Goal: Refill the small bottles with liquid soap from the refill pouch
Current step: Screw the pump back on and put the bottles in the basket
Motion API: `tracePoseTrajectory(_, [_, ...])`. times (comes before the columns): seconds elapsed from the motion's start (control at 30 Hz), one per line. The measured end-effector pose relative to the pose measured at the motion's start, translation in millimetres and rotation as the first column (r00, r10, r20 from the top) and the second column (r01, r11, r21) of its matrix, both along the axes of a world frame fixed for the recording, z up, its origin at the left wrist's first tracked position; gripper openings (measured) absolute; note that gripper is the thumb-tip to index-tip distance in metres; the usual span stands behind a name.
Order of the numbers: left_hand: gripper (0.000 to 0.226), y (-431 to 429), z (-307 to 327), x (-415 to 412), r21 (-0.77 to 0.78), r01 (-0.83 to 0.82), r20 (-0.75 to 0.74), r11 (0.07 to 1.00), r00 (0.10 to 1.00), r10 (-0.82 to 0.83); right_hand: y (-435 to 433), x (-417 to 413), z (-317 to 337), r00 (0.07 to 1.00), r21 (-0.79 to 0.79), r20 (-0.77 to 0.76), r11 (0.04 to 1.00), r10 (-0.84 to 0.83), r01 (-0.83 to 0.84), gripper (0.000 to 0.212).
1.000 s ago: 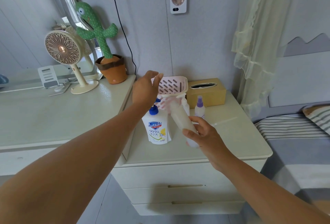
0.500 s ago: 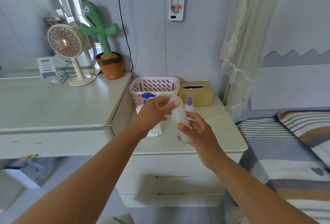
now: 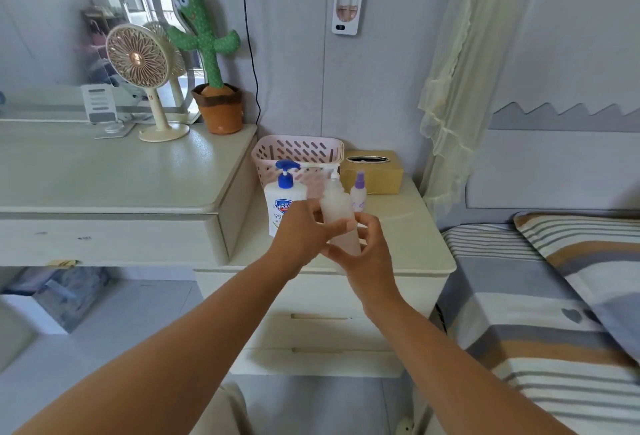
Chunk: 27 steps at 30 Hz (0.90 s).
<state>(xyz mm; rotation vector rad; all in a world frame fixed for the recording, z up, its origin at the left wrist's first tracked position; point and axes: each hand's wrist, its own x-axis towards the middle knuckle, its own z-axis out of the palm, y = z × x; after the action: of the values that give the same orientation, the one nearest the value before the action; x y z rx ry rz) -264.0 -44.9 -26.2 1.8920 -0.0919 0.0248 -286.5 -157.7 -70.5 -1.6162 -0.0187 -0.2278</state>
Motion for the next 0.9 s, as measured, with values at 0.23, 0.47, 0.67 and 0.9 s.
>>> tracePoseTrajectory(0.23, [0.046,0.4,-3.7,15.9,0.079,-0.039,0.001,0.996,0.999,0.039,-18.8,12.8,-10.0,0.988,-0.092,-0.082,0.986,0.132,-0.139,0.067])
tracePoseTrajectory(0.47, [0.045,-4.7,-26.6,54.5,0.18,-0.155,0.021,0.971,0.988,0.154,-54.9,51.9,-31.7,0.981,-0.436,-0.176,0.887,0.082,-0.152,0.057])
tracePoseTrajectory(0.67, [0.046,-9.9,-51.9,80.2,0.24,-0.19,0.011,0.952,0.981,0.193,-66.3,96.3,-48.9,0.987,-0.732,-0.151,0.664,0.057,-0.151,0.051])
tracePoseTrajectory(0.9, [0.046,-8.1,-74.4,100.8,0.309,-0.2,0.001,0.93,0.978,0.21,-64.3,142.4,-63.7,0.985,-0.917,-0.17,0.362,0.022,-0.166,0.054])
